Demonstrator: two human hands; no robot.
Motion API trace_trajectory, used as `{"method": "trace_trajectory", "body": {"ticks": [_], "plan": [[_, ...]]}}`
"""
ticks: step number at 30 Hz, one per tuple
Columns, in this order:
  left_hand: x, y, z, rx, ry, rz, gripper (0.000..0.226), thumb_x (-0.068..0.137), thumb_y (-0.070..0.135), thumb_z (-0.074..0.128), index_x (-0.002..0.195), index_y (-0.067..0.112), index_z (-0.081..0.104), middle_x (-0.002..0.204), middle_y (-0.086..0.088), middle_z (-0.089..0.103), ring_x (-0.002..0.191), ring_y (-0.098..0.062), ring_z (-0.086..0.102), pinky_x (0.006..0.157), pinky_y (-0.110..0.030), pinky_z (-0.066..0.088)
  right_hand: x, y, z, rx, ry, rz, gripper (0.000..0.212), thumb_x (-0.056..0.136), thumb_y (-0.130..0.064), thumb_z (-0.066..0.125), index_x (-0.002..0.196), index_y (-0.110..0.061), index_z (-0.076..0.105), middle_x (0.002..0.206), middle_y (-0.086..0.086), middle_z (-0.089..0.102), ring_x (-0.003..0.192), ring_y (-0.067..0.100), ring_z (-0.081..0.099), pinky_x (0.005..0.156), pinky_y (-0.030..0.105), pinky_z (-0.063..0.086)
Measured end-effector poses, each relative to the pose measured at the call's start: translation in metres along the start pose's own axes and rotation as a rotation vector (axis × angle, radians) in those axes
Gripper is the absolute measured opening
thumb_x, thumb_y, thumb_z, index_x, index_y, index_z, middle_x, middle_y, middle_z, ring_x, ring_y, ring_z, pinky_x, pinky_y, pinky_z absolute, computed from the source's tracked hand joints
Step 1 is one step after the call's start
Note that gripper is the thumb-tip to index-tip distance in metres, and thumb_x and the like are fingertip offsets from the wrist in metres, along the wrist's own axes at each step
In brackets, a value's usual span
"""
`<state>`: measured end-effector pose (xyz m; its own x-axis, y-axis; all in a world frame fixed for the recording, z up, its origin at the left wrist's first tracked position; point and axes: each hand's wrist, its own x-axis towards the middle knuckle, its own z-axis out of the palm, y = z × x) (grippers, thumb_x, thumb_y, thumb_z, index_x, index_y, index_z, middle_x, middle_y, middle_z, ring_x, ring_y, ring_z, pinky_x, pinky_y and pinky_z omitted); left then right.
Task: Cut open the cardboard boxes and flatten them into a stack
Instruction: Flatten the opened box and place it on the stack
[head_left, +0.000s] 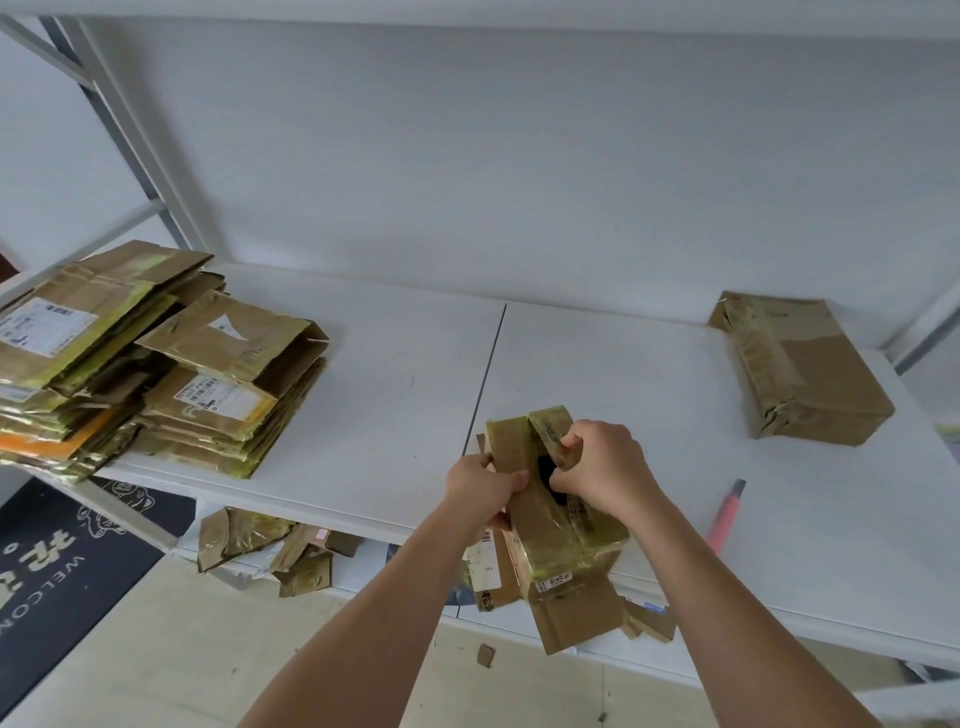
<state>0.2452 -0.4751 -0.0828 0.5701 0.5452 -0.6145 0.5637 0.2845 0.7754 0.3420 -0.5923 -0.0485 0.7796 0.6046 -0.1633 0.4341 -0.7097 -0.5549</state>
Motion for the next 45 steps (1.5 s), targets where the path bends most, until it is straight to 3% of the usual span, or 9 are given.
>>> {"method": "trace_trajectory", "body": {"ticks": [6, 12, 17, 19, 23, 29, 31, 35, 45], "plan": [[0.002, -0.001, 0.001, 0.041, 0.051, 0.02, 0.039, 0.089, 0.015, 0.073, 0.125, 0.009, 0.06, 0.103, -0.01, 0.071, 0.084, -0.029, 0.073, 0.068, -0.043, 0.063, 0.009, 0.022, -0.013, 0.32, -0.116, 0.058, 0.029, 0.078, -0.016, 0.076, 0.105, -0.016, 0.066, 0.102, 0.0, 0.066, 0.093, 0.017, 0.066, 0.074, 0.027, 0.053], [0.003, -0.003, -0.001, 0.044, 0.029, 0.043, 0.047, 0.088, 0.013, 0.073, 0.131, 0.009, 0.056, 0.108, -0.01, 0.069, 0.089, -0.027, 0.071, 0.07, -0.041, 0.062, -0.013, 0.07, -0.026, 0.821, -0.143, 0.236, 0.016, 0.097, -0.017, 0.061, 0.111, -0.018, 0.069, 0.092, 0.001, 0.076, 0.074, 0.012, 0.072, 0.057, 0.021, 0.053], [0.004, 0.001, 0.002, 0.057, 0.013, 0.043, 0.051, 0.086, 0.015, 0.075, 0.132, 0.009, 0.054, 0.109, -0.011, 0.069, 0.09, -0.028, 0.072, 0.073, -0.046, 0.062, -0.024, 0.098, 0.015, 0.513, 0.263, 0.135, 0.03, 0.085, -0.025, 0.076, 0.114, -0.024, 0.069, 0.104, -0.002, 0.066, 0.099, 0.02, 0.061, 0.087, 0.03, 0.05], [0.005, -0.001, 0.002, 0.06, 0.019, 0.049, 0.05, 0.087, 0.015, 0.075, 0.131, 0.009, 0.053, 0.109, -0.011, 0.069, 0.09, -0.028, 0.072, 0.073, -0.046, 0.062, -0.026, 0.092, 0.028, 0.258, 0.428, -0.083, 0.018, 0.086, -0.019, 0.075, 0.103, -0.016, 0.075, 0.095, 0.002, 0.066, 0.097, 0.027, 0.058, 0.086, 0.016, 0.038], [0.005, -0.003, 0.003, 0.091, 0.051, 0.079, 0.043, 0.088, 0.021, 0.073, 0.125, 0.01, 0.054, 0.105, -0.009, 0.068, 0.088, -0.025, 0.071, 0.069, -0.041, 0.063, -0.043, 0.074, 0.038, 0.093, 0.284, -0.125, 0.034, 0.095, -0.038, 0.061, 0.115, -0.012, 0.069, 0.09, -0.001, 0.062, 0.088, 0.016, 0.056, 0.071, 0.012, 0.035], [-0.001, 0.003, 0.025, 0.372, 0.177, 0.095, 0.034, 0.096, 0.03, 0.055, 0.12, 0.007, 0.055, 0.09, -0.004, 0.061, 0.079, -0.021, 0.062, 0.068, -0.036, 0.057, -0.046, 0.073, 0.044, 0.142, 0.284, -0.045, 0.034, 0.097, -0.023, 0.059, 0.129, -0.011, 0.062, 0.096, -0.005, 0.058, 0.085, 0.009, 0.054, 0.073, 0.011, 0.038], [-0.005, 0.008, 0.034, 0.404, 0.167, 0.046, 0.047, 0.093, 0.031, 0.055, 0.129, 0.003, 0.044, 0.089, -0.005, 0.057, 0.074, -0.018, 0.057, 0.056, -0.029, 0.046, -0.046, 0.069, 0.046, 0.121, 0.295, -0.02, 0.035, 0.098, -0.022, 0.057, 0.131, -0.011, 0.06, 0.098, -0.006, 0.056, 0.087, 0.01, 0.053, 0.076, 0.016, 0.04], [-0.007, 0.008, 0.041, 0.477, 0.167, 0.03, 0.08, 0.08, 0.044, 0.076, 0.129, 0.002, 0.03, 0.084, -0.004, 0.051, 0.08, -0.022, 0.059, 0.068, -0.035, 0.052, -0.045, 0.068, 0.048, 0.087, 0.317, -0.018, 0.036, 0.099, -0.02, 0.055, 0.133, -0.01, 0.059, 0.108, 0.002, 0.063, 0.095, 0.016, 0.059, 0.08, 0.022, 0.046], [-0.018, 0.004, -0.032, -0.079, -0.297, -0.025, 0.014, 0.095, 0.014, 0.057, 0.107, 0.008, 0.063, 0.094, -0.008, 0.065, 0.073, -0.017, 0.067, 0.066, -0.029, 0.058, -0.045, 0.075, 0.05, 0.192, 0.361, -0.05, 0.031, 0.097, -0.017, 0.06, 0.126, -0.007, 0.065, 0.105, 0.004, 0.068, 0.087, 0.011, 0.057, 0.076, 0.012, 0.042]]}}
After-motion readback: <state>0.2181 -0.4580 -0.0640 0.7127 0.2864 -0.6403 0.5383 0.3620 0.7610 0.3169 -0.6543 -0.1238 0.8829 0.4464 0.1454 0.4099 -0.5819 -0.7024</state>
